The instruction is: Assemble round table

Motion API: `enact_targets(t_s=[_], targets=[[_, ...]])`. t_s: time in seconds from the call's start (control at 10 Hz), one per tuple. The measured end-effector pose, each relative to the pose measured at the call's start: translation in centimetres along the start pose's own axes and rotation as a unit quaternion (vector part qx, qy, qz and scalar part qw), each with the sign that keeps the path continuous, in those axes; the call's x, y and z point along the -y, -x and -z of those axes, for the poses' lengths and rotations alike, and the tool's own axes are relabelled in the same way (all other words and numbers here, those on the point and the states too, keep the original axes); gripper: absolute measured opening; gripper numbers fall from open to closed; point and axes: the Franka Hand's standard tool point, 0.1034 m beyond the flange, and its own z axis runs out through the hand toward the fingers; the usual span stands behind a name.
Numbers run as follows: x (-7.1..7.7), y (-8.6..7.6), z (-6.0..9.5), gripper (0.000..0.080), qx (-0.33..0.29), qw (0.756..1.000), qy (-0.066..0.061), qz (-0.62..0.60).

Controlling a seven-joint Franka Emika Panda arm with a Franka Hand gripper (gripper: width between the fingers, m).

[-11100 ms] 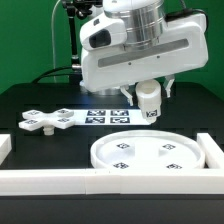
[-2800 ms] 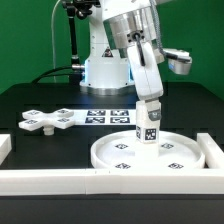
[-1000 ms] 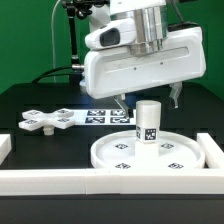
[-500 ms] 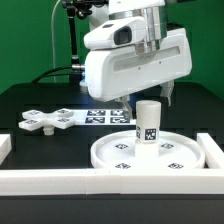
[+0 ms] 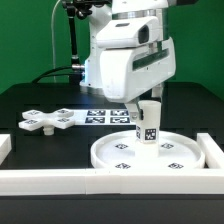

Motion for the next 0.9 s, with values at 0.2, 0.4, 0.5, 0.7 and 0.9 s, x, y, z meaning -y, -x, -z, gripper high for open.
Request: enact_targets(t_s=[0.2,0.4,0.5,0.7,0.9], targets=[[0.14,-0.11,-0.33,0.0649,0.015,0.995,0.004,0.101],[0.04,-0.29,-0.3,0.0649,0.027,0.984,0.011,0.177],[-0.04,-0.36,-0.23,0.0649,0.032,0.978,0.013,0.208],[-0.16,-0.22,-0.2,0.0649,0.041,0.963,0.014,0.266],[-0.14,-0.18,-0.26,0.0649,0.045,0.958,0.014,0.283]])
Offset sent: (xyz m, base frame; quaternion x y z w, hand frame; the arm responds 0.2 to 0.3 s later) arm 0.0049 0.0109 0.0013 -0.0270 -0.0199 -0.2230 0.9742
